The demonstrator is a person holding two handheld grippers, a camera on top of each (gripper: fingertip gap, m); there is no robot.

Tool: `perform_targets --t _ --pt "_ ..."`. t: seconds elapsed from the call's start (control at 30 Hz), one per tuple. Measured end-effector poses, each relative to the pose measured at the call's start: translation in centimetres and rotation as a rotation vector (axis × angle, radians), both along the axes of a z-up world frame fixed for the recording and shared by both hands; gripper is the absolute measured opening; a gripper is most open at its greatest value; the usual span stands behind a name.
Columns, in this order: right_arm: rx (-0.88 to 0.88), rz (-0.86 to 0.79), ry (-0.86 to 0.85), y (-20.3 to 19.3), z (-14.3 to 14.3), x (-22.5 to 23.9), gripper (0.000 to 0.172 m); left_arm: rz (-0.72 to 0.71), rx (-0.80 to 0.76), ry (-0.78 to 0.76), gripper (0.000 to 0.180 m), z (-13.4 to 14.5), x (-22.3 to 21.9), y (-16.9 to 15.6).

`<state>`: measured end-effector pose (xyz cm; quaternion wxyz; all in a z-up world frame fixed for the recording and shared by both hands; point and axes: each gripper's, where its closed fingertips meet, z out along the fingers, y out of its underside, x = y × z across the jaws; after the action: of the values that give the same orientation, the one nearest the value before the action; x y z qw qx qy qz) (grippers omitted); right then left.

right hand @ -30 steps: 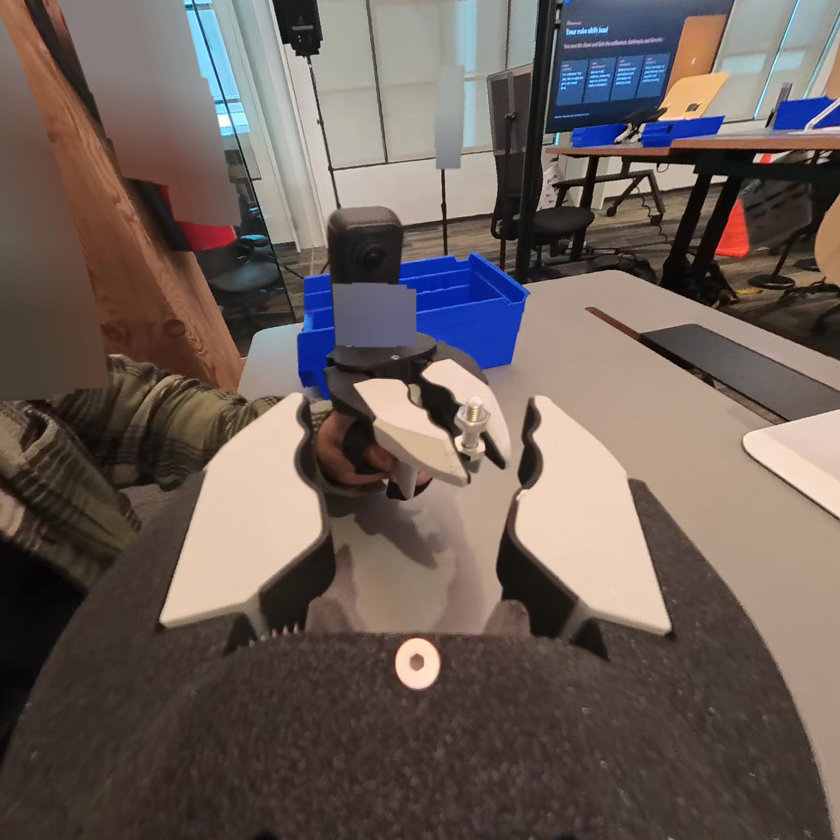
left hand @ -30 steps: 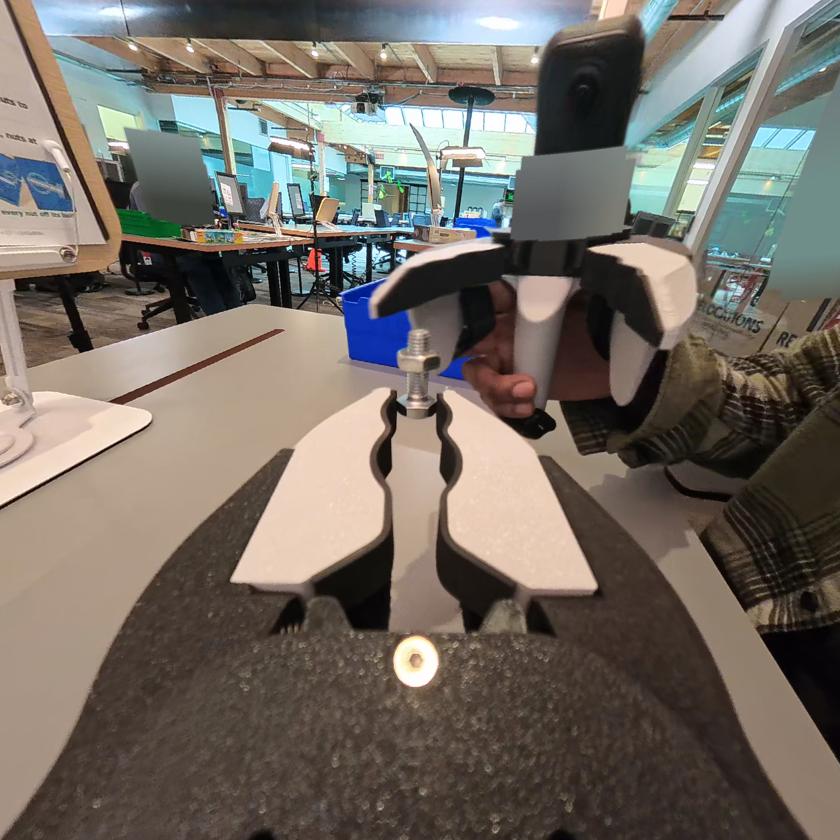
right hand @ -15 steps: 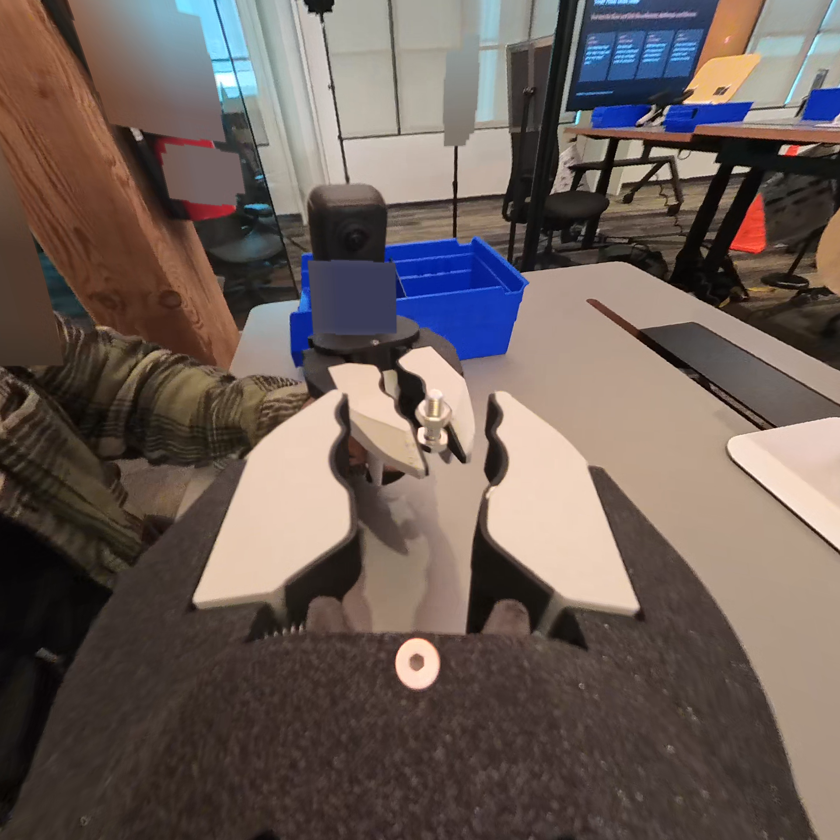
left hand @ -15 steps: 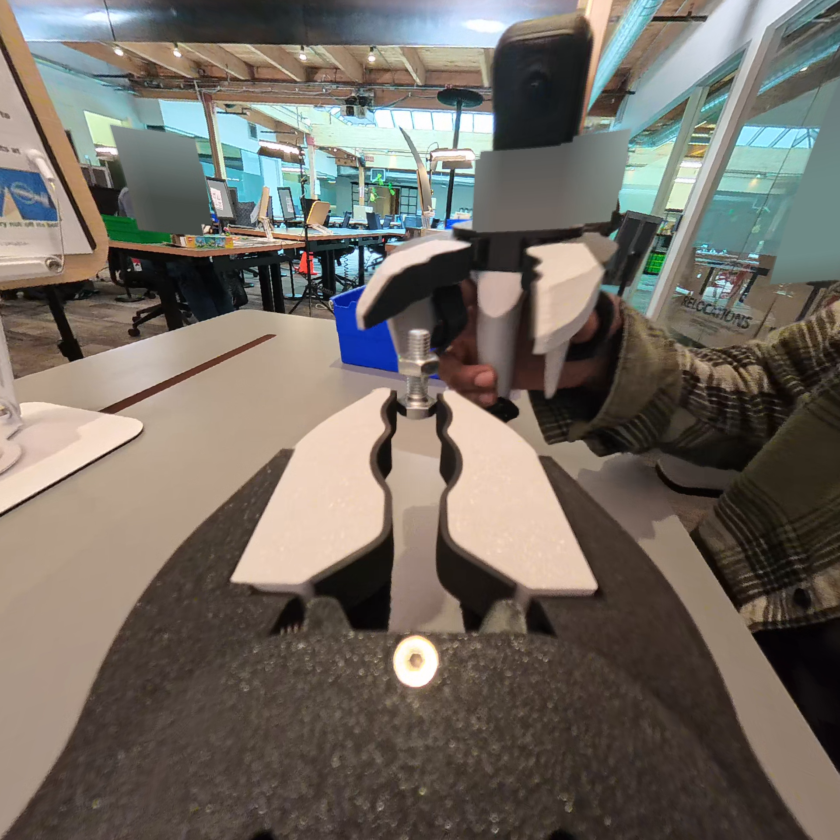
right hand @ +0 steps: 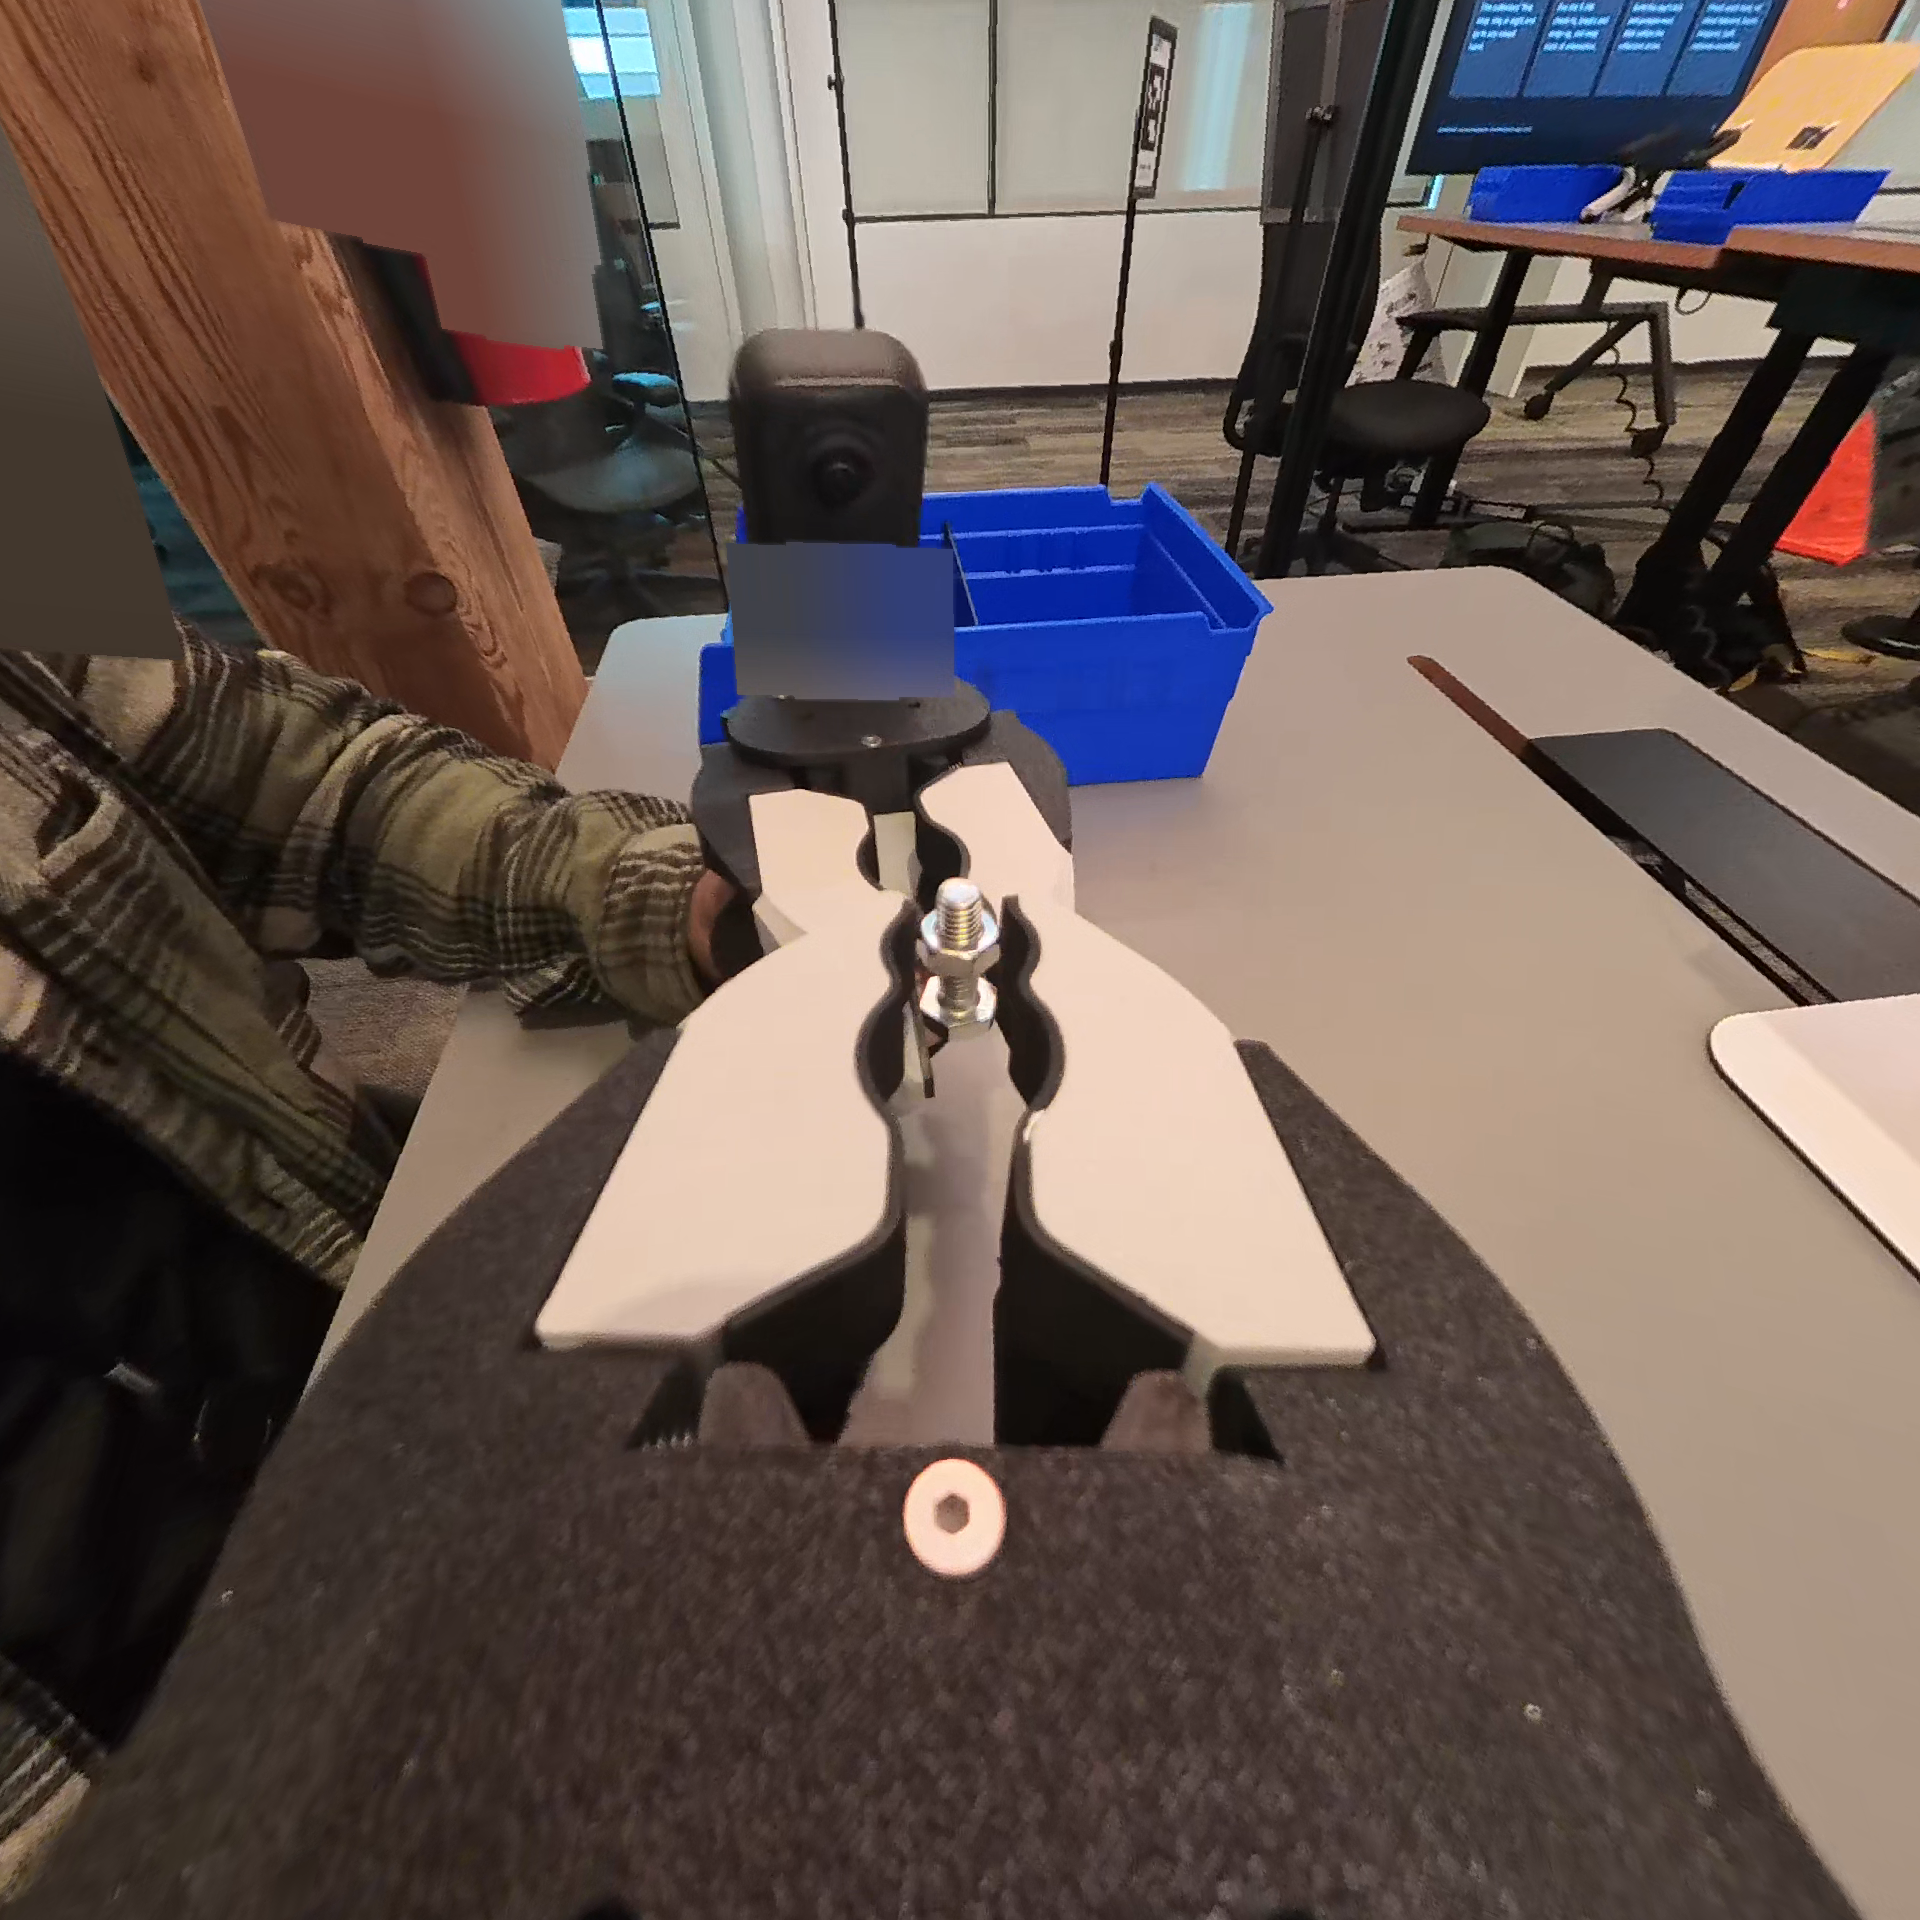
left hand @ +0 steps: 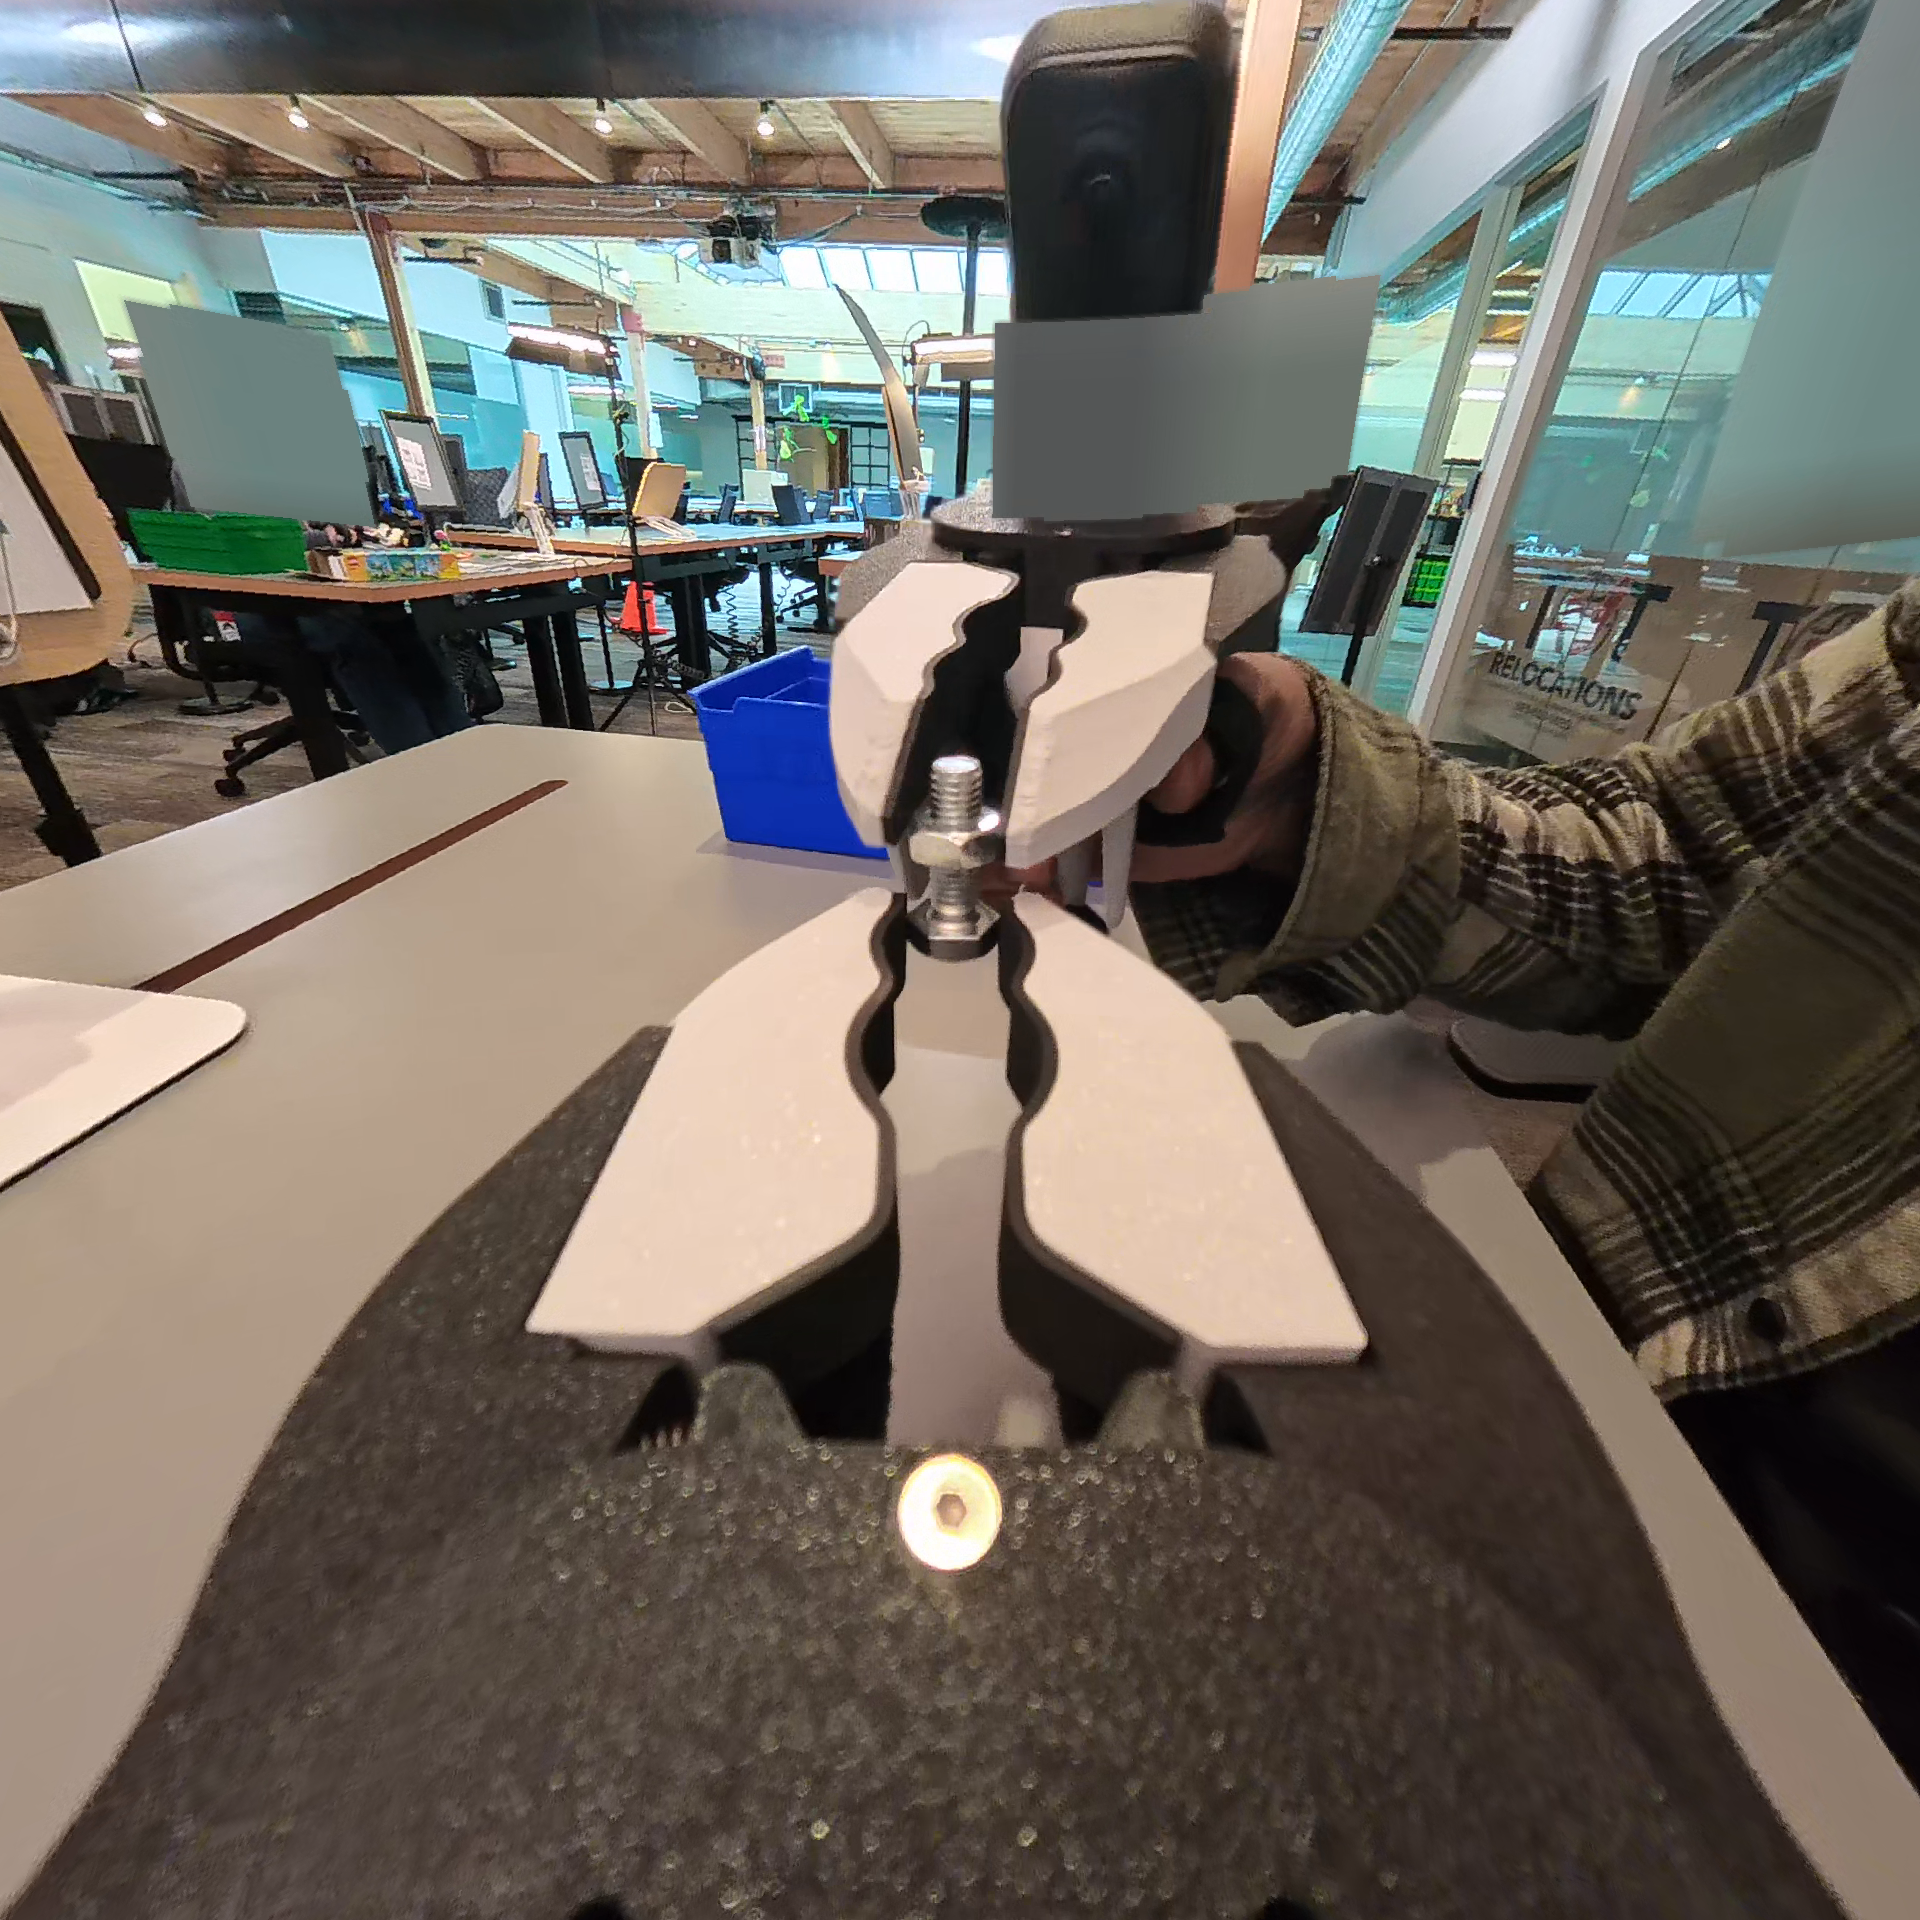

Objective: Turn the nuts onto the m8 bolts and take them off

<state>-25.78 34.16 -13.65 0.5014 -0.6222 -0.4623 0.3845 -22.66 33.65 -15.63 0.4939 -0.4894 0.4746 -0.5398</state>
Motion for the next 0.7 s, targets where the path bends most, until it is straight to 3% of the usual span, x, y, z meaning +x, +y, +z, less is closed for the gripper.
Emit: perform_targets --t 0.1,0.27,0.4,0.57,0.7 --pt "-0.014 -0.007 0.008 -0.1 0.1 0.3 0.015 -0.013 -0.022 -0.002 0.017 0.0 0.3 -0.1" --pt "-0.023 -0.031 0.074 -0.2 1.2 1.5 0.014 -0.011 -0.071 0.018 0.041 -0.5 0.9 0.0" --pt "0.000 -0.117 0.097 -0.6 3.4 5.8 0.015 -0.018 -0.098 0.025 0.051 -0.8 1.2 0.1" --pt "-0.005 -0.470 -0.046 0.0 5.4 20.8 0.015 -0.037 -0.117 0.035 0.054 -1.2 1.4 0.0" --pt "-0.141 -0.859 -0.346 -0.5 1.1 37.1 0.015 -0.032 -0.097 0.052 0.053 -1.3 1.5 -0.1"
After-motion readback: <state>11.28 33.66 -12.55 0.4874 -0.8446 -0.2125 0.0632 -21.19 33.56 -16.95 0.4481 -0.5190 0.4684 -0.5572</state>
